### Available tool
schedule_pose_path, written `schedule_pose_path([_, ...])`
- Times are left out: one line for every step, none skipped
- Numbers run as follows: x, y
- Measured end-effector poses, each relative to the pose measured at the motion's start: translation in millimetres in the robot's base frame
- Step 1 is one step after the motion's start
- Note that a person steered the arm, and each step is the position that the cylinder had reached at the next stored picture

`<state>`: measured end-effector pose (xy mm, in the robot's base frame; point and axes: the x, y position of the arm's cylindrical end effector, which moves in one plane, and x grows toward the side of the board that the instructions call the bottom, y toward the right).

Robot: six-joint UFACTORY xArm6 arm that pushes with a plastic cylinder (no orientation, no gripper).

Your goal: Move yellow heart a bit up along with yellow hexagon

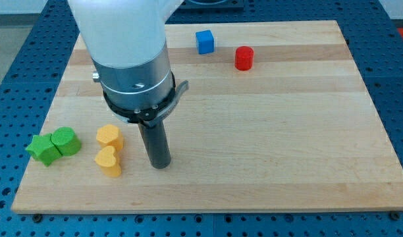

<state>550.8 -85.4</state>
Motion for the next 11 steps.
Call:
schedule_pose_path([0,-13])
schedule_pose_path([0,-14])
schedule_pose_path([0,-15])
schedule_pose_path([5,-23])
schedule_pose_path([6,-57])
schedule_pose_path([21,-48])
schedule_pose_path([48,-43])
schedule_pose_path([48,-85])
schedule_pose_path([2,-93])
schedule_pose_path([1,-93])
schedule_pose_path([1,-92])
